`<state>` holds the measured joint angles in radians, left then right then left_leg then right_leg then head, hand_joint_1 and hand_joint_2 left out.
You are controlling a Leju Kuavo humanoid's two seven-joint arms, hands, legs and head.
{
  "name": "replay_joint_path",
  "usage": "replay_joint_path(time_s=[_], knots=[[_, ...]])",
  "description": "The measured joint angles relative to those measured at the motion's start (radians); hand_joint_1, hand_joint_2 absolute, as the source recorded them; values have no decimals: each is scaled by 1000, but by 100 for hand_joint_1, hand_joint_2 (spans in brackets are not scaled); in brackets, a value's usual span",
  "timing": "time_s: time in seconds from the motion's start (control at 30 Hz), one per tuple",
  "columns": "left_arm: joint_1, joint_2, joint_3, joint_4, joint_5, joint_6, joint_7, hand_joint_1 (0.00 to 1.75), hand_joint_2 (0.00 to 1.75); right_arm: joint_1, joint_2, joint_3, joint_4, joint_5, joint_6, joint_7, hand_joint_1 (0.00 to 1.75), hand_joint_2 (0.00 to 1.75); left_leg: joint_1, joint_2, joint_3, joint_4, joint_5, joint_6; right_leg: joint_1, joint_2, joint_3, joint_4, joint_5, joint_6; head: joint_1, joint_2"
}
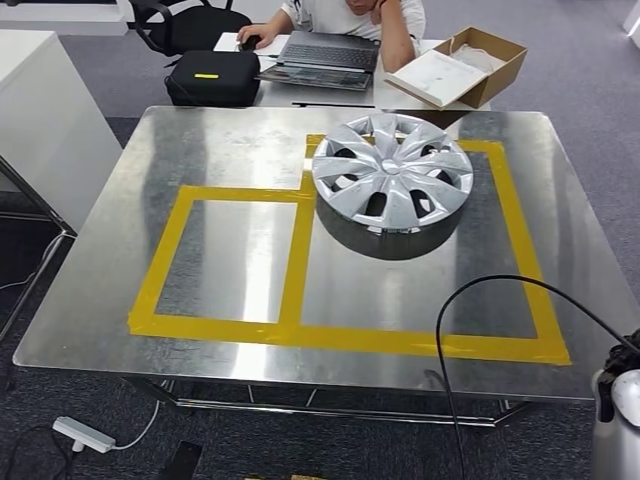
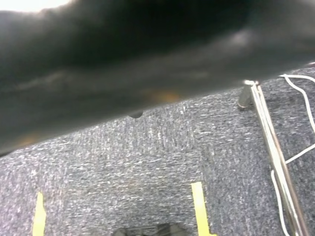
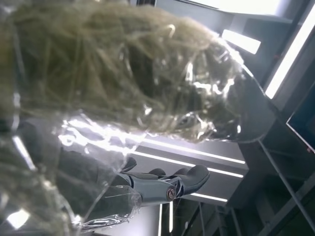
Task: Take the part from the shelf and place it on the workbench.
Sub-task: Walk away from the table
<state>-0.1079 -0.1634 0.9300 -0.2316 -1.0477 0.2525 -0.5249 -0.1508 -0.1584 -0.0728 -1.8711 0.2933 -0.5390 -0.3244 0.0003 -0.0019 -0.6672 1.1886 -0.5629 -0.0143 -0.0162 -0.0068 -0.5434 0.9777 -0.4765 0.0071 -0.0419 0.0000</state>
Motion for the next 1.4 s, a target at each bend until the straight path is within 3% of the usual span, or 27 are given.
replay_joint_path(time_s=[0.03,0.07,0.1,0.17,0.23,0.27,0.37,0.43,0.5,0.53,0.57,0.6,0.63,0.7,0.77,0.87,0.9,0.97,1.03,1.07,1.1,1.13,1.2,1.27,1.3,1.4], knots=[[1,0,0,0,0,0,0,0,0,12,1,-5,-1,-5,0,-5,0,0,1,0,-20,58,-27,-3,0,0,-6,1,4,-1,0,0],[3,0,0,0,1,0,0,0,0,24,2,-12,-2,-9,1,-10,0,0,2,0,-25,89,-36,-3,1,0,-13,2,7,0,0,0],[4,0,0,0,1,0,-1,0,0,36,3,-18,-4,-12,2,-14,0,0,2,0,-13,82,-26,-2,1,0,-18,3,11,0,0,0],[5,1,0,0,4,0,-1,0,0,56,4,-31,-9,-23,10,-20,0,0,1,0,62,-36,31,5,1,1,-25,6,16,4,0,0],[3,3,0,0,7,0,-3,0,0,72,5,-43,-15,-40,24,-23,0,0,-1,-1,132,-158,66,16,5,2,-31,10,20,10,0,0],[3,3,0,0,8,0,-3,0,0,80,5,-49,-17,-47,31,-26,0,0,-3,-1,145,-187,69,20,6,2,-35,12,24,15,1,0],[8,3,0,0,11,0,-4,0,0,107,6,-64,-22,-55,37,-34,0,0,-4,0,142,-203,77,35,4,1,-45,13,29,34,1,0],[9,3,1,0,13,0,-5,0,0,121,7,-74,-26,-55,38,-37,0,0,-1,3,134,-211,91,50,2,3,-69,61,-15,43,5,0],[9,4,2,0,15,1,-6,0,0,132,7,-82,-27,-55,38,-38,0,0,-2,4,119,-212,102,58,1,4,-117,187,-98,49,9,0],[10,3,2,0,15,1,-6,0,0,137,8,-84,-27,-55,38,-38,0,0,-3,4,111,-211,107,59,1,4,-138,251,-130,51,9,0],[11,3,2,0,15,0,-6,0,0,142,9,-87,-27,-55,38,-38,0,0,-5,5,103,-210,112,59,1,4,-146,288,-144,52,9,0],[12,2,2,0,15,0,-6,0,0,147,9,-90,-27,-55,38,-39,0,0,-5,5,96,-210,117,58,1,4,-134,289,-139,53,9,0],[13,2,2,0,16,0,-6,0,0,150,10,-93,-28,-54,38,-39,0,0,-6,5,91,-209,122,56,1,3,-101,247,-117,52,9,0],[13,1,3,0,18,0,-7,0,0,155,12,-98,-29,-54,38,-43,0,0,-7,4,83,-205,129,50,1,3,3,95,-70,50,9,0],[14,1,4,0,20,0,-8,0,0,163,14,-103,-33,-54,37,-49,0,0,-10,4,79,-201,136,40,2,4,65,-1,-53,43,8,0],[16,1,7,0,21,0,-8,0,0,186,19,-117,-38,-55,38,-58,0,0,-10,4,74,-196,142,24,4,5,56,-11,-47,26,6,0],[17,1,7,0,22,1,-9,0,0,193,22,-121,-40,-57,39,-61,0,0,-9,4,69,-185,127,17,3,4,51,-12,-42,18,5,0],[18,1,8,0,23,1,-11,0,0,208,27,-129,-44,-61,44,-67,0,0,-6,3,41,-108,55,5,0,2,43,-13,-29,3,2,0],[20,1,9,0,25,1,-15,0,0,224,33,-139,-47,-65,48,-73,0,0,-3,3,-1,23,-29,-2,1,2,27,-11,-16,-2,0,0],[21,1,10,0,26,1,-16,0,0,231,36,-143,-47,-67,49,-74,0,0,-2,3,-12,72,-49,-4,2,2,17,-9,-10,-2,0,0],[23,1,11,0,26,1,-17,0,0,237,38,-147,-48,-68,49,-74,0,0,-1,3,-8,90,-50,-3,3,2,8,-6,-6,-2,0,0],[23,1,12,0,26,0,-18,0,0,242,41,-150,-48,-69,50,-75,0,0,-1,3,14,70,-31,-1,4,3,-1,-2,-2,-2,0,0],[23,2,14,0,28,1,-19,0,0,249,45,-155,-51,-69,50,-76,0,0,-2,2,97,-56,23,9,6,4,-14,6,3,1,0,0],[22,3,15,0,30,1,-20,0,0,258,49,-164,-53,-63,52,-78,0,0,-5,1,164,-169,47,21,9,4,-22,13,8,8,1,0],[22,4,16,0,31,1,-21,0,0,263,51,-170,-54,-60,53,-79,0,0,-7,0,176,-193,46,25,10,3,-25,15,11,13,1,0],[24,3,20,0,33,1,-22,0,0,282,57,-187,-56,-54,54,-88,0,0,-4,2,169,-209,58,41,10,3,-36,20,13,30,2,0]])
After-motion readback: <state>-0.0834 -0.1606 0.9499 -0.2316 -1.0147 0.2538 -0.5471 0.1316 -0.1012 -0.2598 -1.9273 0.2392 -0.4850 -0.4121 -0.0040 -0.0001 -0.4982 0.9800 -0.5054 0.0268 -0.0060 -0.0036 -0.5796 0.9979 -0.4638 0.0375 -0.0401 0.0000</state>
